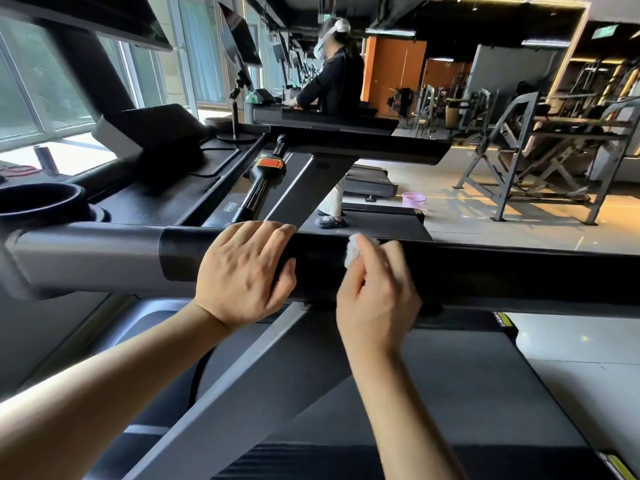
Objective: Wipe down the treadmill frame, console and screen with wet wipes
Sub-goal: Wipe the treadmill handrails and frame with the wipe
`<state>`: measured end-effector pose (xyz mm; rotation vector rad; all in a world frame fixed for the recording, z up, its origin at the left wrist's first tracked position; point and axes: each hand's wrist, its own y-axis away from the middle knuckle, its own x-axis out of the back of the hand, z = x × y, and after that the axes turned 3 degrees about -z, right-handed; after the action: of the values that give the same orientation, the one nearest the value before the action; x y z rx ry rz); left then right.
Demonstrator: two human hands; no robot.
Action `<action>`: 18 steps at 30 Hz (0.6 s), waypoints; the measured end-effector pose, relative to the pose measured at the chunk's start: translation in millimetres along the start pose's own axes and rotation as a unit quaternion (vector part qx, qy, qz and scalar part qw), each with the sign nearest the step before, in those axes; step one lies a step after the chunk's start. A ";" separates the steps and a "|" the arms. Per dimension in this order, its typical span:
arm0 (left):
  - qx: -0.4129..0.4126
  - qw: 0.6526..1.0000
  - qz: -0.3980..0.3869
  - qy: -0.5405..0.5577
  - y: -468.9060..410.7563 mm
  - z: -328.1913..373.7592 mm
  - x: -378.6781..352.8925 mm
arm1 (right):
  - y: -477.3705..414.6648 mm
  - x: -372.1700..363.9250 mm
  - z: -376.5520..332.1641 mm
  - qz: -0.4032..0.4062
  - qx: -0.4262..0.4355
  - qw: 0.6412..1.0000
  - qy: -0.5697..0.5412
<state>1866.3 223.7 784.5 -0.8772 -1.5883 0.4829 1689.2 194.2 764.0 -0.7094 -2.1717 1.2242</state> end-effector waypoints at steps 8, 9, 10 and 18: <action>-0.057 0.997 -0.038 0.025 10.3 -17.3 10.2 | -24.5 23.6 -11.4 -0.156 0.079 0.982 0.075; -0.057 0.997 -0.042 0.027 15.3 -21.6 13.7 | -32.3 28.0 -4.9 -0.164 0.059 0.980 0.092; -0.052 0.997 -0.041 0.026 20.7 -26.1 17.6 | -39.2 30.2 -0.5 -0.177 0.040 0.977 0.110; 0.042 0.999 -0.021 -0.027 46.3 -65.8 22.5 | -23.6 -26.1 -71.2 -0.225 0.137 0.959 0.108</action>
<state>1941.8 259.3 779.6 -0.7706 -1.6196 0.5436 1751.8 208.1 810.8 -0.2025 -1.8027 1.1130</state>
